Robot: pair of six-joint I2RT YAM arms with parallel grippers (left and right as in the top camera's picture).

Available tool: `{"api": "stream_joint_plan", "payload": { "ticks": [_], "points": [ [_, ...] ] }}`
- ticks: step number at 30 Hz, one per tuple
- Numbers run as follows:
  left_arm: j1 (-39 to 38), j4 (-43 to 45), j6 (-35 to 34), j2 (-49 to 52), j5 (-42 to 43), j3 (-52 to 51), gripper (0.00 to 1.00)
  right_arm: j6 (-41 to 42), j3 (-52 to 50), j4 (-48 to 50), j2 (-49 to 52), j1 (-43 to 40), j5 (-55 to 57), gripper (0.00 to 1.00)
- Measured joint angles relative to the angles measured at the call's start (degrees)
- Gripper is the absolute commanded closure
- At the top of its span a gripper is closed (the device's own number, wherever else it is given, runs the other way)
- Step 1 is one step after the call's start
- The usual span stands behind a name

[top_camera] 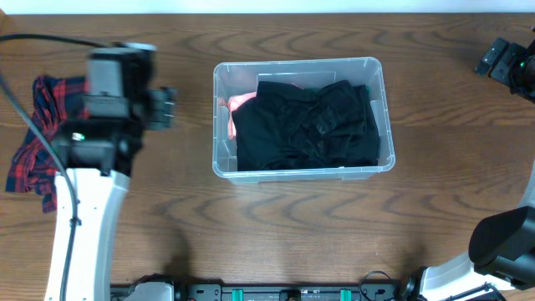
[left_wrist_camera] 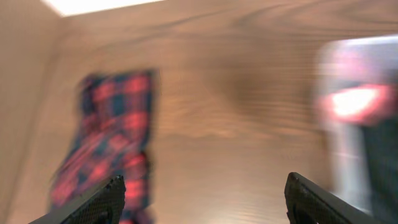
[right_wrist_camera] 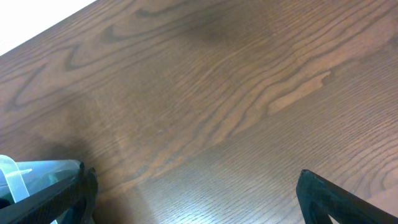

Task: Pack container
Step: 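Move the left gripper to the plaid shirt and grasp it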

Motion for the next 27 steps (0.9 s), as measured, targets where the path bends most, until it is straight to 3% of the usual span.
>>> {"api": "stream_joint_plan", "payload": {
  "ticks": [3, 6, 21, 27],
  "points": [
    [5.5, 1.1, 0.3, 3.2, -2.3, 0.0, 0.17, 0.0, 0.0, 0.0, 0.0, 0.0, 0.0, 0.01],
    [9.0, 3.5, 0.9, 7.9, -3.1, 0.0, 0.02, 0.0, 0.0, 0.0, 0.0, 0.0, 0.0, 0.01],
    [17.0, 16.0, 4.7, 33.6, -4.5, -0.5, 0.02, 0.0, 0.0, 0.0, 0.0, 0.0, 0.0, 0.01],
    [19.2, 21.2, 5.2, 40.4, -8.8, -0.6, 0.02, 0.0, 0.0, 0.0, 0.0, 0.0, 0.0, 0.01]
  ]
}}
